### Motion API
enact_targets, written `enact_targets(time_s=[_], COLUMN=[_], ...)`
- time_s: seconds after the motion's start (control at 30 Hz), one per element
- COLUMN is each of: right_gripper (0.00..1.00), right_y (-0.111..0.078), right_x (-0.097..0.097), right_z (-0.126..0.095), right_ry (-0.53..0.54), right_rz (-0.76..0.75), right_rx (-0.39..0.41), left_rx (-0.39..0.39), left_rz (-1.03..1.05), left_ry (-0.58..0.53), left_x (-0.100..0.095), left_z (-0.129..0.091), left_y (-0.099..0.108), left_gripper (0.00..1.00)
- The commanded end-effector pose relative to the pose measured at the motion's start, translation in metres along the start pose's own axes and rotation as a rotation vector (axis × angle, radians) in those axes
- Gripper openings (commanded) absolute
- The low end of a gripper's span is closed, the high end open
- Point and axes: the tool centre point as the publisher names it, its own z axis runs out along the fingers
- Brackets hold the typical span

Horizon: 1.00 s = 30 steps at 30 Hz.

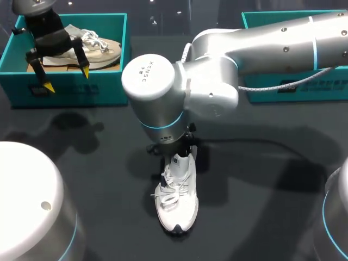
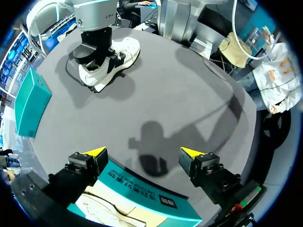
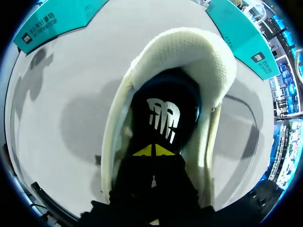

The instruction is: Take the shoe out of the shoebox, open the shoe tongue, remove and reinsert the insole, then place the shoe into the shoebox

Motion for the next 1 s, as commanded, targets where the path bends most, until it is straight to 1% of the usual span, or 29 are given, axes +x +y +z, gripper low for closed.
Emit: enact_targets(time_s=[0.03,0.17,0.23,0.3,0.33,0.43,0.47,0.53,0.57,0.63,0.73,0.9,1.0], right_gripper=[0.0,0.0,0.0,0.0,0.0,0.0,0.0,0.0,0.0,0.0,0.0,0.0,0.0], right_y=[0.003,0.017,0.021,0.023,0.023,0.021,0.019,0.014,0.012,0.004,-0.013,-0.04,-0.051], right_x=[0.003,0.008,0.011,0.011,0.011,0.008,0.007,0.008,0.008,0.008,0.009,0.013,0.011], right_z=[-0.016,-0.021,-0.02,-0.013,-0.008,0.009,0.015,0.022,0.025,0.028,0.034,0.038,0.037], right_ry=[0.017,0.025,0.007,0.011,-0.007,-0.015,0.004,-0.013,0.0,-0.008,0.0,-0.011,0.006], right_rz=[0.184,0.212,0.234,0.259,0.281,0.343,0.358,0.386,0.391,0.406,0.418,0.418,0.426], right_rx=[-0.069,-0.076,-0.065,-0.065,-0.045,-0.007,-0.008,0.018,0.021,0.042,0.073,0.135,0.14], left_rx=[-0.001,-0.001,-0.001,-0.001,-0.001,-0.001,-0.001,-0.001,-0.001,-0.001,-0.001,-0.001,-0.001], left_rz=[0.001,0.001,0.001,0.001,0.001,0.001,0.001,0.001,0.001,0.001,0.001,0.001,0.001], left_ry=[0.003,0.003,0.003,0.003,0.003,0.003,0.003,0.003,0.003,0.003,0.003,0.003,0.003], left_x=[0.0,0.0,0.0,0.0,0.0,0.0,0.0,0.0,0.0,0.0,0.0,0.0,0.0], left_z=[-0.001,-0.001,-0.001,-0.001,-0.001,-0.001,-0.001,-0.001,-0.001,-0.001,-0.001,-0.001,-0.001], left_y=[0.0,0.0,0.0,0.0,0.0,0.0,0.0,0.0,0.0,0.0,0.0,0.0,0.0], left_gripper=[1.0,1.0,1.0,1.0,1.0,1.0,1.0,1.0,1.0,1.0,1.0,1.0,1.0])
